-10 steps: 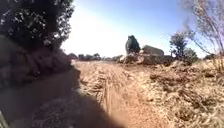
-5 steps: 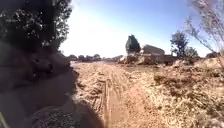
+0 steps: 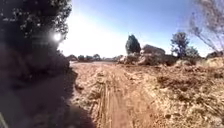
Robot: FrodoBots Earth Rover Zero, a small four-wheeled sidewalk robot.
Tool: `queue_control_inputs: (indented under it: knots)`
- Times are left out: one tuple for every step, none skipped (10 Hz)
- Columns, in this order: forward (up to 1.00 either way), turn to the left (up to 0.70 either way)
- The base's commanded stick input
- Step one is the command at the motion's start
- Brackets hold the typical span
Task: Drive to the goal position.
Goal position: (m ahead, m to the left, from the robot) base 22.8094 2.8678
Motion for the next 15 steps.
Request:
queue_control_inputs:
  knots:
    - [0.50,-0.04]
    - [0.50,0.00]
    - [0.50,0.00]
    - [0.50,0.00]
    - [0.50,0.00]
    - [0.50,0.00]
    - [0.50,0.00]
    - [0.50,0.00]
    - [0.50,0.00]
    - [0.50,0.00]
    - [0.50,0.00]
    - [0.50,0.00]
    - [0.50,0.00]
    - [0.50,0.00]
    - [0.50,0.00]
